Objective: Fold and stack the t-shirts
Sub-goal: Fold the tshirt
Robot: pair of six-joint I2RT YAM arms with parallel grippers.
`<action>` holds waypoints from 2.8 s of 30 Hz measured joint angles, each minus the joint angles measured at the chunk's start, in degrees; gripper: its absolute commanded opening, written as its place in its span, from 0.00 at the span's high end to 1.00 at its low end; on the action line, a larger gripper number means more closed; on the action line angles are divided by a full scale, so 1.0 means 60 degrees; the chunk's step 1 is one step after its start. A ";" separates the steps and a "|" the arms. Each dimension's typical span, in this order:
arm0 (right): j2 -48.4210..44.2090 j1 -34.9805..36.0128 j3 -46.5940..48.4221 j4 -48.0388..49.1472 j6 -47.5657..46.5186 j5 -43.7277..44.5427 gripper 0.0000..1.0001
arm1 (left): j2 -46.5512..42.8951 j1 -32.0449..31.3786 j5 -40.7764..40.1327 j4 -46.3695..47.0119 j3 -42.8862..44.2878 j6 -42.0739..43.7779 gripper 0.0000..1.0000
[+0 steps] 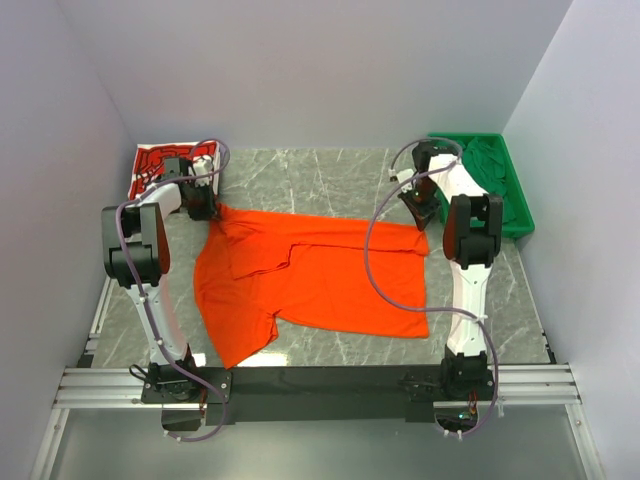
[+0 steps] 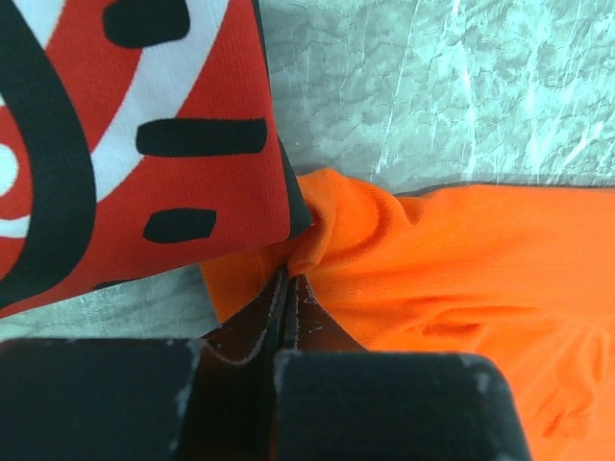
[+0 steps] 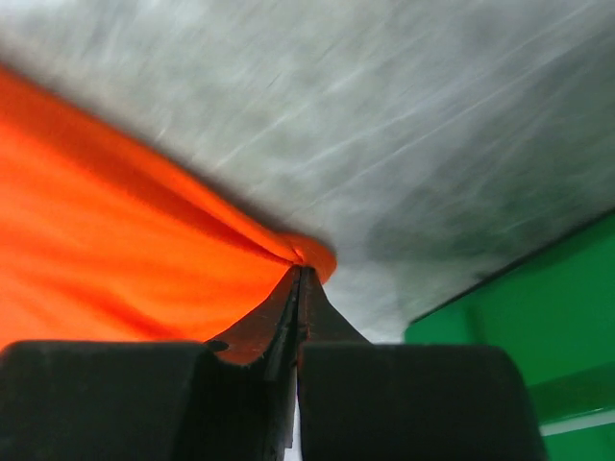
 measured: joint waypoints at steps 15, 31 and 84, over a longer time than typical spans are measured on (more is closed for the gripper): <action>0.0973 0.0514 0.1541 0.2422 0.0688 0.2481 0.96 | 0.1224 0.0040 0.0069 -0.0025 0.1770 -0.0641 0.89; -0.1311 0.1293 -0.0579 0.1566 0.0346 0.1417 0.71 | -0.1727 0.0087 0.0903 -0.0823 -0.0040 0.1548 0.56; -0.7938 0.3650 -1.1959 0.4623 -0.0597 0.2102 0.90 | -0.9242 -0.5679 0.0000 -0.3228 -0.8976 1.0462 0.81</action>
